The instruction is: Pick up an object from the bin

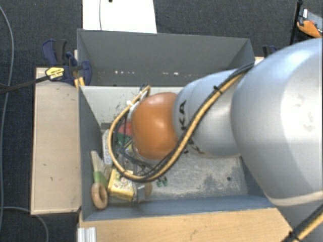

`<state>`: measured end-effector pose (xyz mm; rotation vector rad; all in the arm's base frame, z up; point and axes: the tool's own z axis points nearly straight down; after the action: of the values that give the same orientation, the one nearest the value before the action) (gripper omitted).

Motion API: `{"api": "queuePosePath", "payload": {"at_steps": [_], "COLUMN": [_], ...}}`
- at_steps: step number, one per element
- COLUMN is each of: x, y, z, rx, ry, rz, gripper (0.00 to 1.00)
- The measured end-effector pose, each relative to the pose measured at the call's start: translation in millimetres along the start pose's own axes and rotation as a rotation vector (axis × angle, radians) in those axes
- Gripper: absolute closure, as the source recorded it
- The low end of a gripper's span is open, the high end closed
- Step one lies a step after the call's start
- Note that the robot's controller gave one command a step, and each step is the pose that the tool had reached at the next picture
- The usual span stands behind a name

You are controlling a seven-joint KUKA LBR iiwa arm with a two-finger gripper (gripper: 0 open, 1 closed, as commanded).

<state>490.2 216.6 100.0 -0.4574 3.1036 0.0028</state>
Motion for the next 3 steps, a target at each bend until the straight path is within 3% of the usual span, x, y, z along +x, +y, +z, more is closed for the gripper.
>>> {"api": "queuePosePath", "payload": {"at_steps": [1, 2, 3], "x": [-0.9, 6.9, 6.8], "y": [13.9, -0.5, -0.4], "z": [15.5, 24.2, 24.2], "rx": [0.002, 0.005, 0.006], "ry": [-0.005, -0.007, -0.007], "rz": [-0.216, 0.014, 0.014], "gripper": [0.00, 1.00, 1.00]}}
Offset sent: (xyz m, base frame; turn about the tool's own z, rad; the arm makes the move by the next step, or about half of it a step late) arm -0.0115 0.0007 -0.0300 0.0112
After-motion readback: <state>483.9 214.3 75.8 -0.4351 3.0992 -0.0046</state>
